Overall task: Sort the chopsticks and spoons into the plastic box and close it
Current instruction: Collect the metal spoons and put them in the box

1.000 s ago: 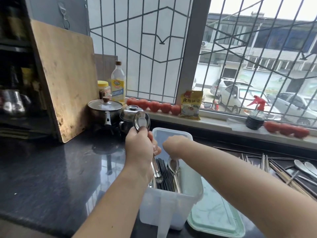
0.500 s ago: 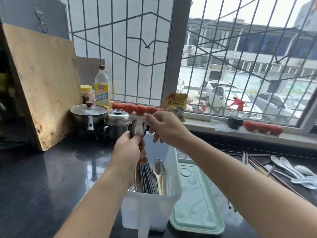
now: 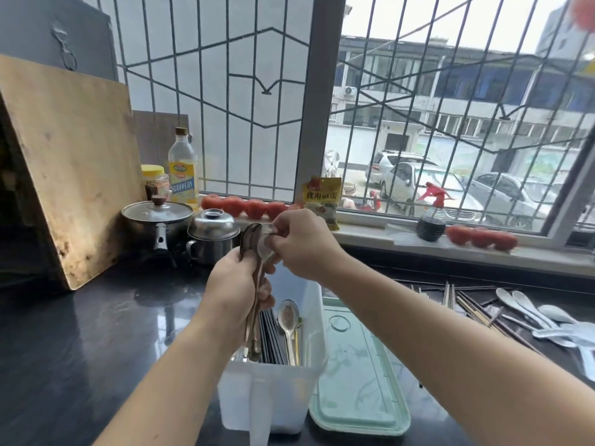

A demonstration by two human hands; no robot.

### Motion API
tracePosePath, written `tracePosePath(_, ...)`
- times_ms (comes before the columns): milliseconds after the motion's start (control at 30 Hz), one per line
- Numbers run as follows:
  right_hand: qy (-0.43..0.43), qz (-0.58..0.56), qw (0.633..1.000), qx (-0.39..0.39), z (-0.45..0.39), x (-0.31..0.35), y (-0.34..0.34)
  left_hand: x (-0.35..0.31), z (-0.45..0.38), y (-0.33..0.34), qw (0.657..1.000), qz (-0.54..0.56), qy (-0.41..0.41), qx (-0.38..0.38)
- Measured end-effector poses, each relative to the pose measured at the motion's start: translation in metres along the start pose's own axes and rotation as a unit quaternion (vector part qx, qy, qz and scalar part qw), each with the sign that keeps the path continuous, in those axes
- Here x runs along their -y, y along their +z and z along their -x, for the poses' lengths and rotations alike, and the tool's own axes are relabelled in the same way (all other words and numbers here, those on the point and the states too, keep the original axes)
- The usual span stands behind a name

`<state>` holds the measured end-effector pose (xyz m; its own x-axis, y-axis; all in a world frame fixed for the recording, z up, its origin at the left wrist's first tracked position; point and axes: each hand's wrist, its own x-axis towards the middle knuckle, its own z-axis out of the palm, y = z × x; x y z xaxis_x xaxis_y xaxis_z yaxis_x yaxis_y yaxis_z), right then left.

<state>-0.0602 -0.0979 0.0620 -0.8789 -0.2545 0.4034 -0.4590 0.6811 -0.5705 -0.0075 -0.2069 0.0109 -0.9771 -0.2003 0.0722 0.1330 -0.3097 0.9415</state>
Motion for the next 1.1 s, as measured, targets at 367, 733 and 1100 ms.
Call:
tracePosePath(367, 0.015, 0.131, 0.989, 0.071, -0.031, -0.022, -0.002, 0.001, -0.007, -0.012, 0.972, 0.037, 0.093, -0.214)
tracePosePath(733, 0.052, 0.466, 0.815, 0.341, -0.041, -0.047, 0.072, 0.003, -0.007, -0.010, 0.985, 0.031, 0.063, -0.155)
tracePosePath(1100, 0.065, 0.438, 0.827, 0.348, -0.058, -0.069, 0.080, 0.000, -0.005, -0.010, 0.985, 0.074, 0.043, -0.149)
